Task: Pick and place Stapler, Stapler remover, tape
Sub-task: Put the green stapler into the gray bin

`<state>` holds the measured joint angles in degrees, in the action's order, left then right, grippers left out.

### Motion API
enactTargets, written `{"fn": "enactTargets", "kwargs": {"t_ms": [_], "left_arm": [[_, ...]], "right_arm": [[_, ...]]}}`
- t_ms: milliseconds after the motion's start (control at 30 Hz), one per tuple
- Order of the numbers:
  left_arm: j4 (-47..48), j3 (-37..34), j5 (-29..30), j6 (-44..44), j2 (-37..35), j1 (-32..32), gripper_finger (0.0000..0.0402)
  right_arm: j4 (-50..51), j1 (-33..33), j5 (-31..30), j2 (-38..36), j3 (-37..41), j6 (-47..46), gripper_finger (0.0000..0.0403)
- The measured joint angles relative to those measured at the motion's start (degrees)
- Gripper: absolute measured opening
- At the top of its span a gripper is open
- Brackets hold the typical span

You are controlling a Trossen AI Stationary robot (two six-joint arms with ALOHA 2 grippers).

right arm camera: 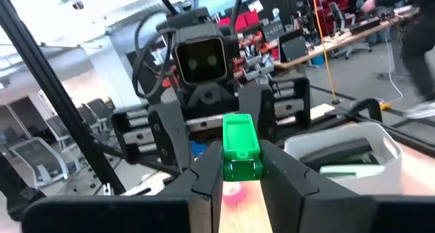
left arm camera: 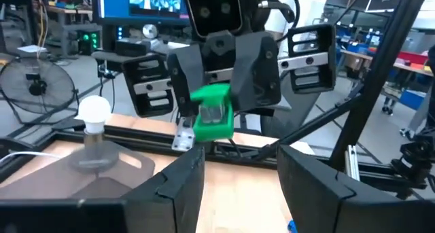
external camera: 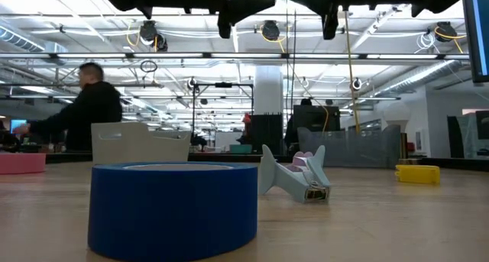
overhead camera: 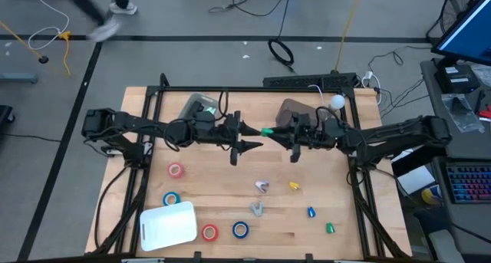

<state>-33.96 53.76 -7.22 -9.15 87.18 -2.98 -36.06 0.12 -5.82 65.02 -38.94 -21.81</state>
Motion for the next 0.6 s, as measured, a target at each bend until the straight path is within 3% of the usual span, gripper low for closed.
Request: {"fn": "enactTargets", "kwargs": {"t_ms": [300,600], "left_arm": [[-0.85,-0.02,1.73,-0.51,-0.02,-0.12,0.0186],[-3.75,0.0,1.51,-0.5,-0.06,-0.31,0.0186]], "right_arm": [[-7.03,0.06,0.08,4.05,-0.02,-2.13,0.0067],[-7.36,0.76,0.05,6.33,0.0,-4.2,0.0068]]}}
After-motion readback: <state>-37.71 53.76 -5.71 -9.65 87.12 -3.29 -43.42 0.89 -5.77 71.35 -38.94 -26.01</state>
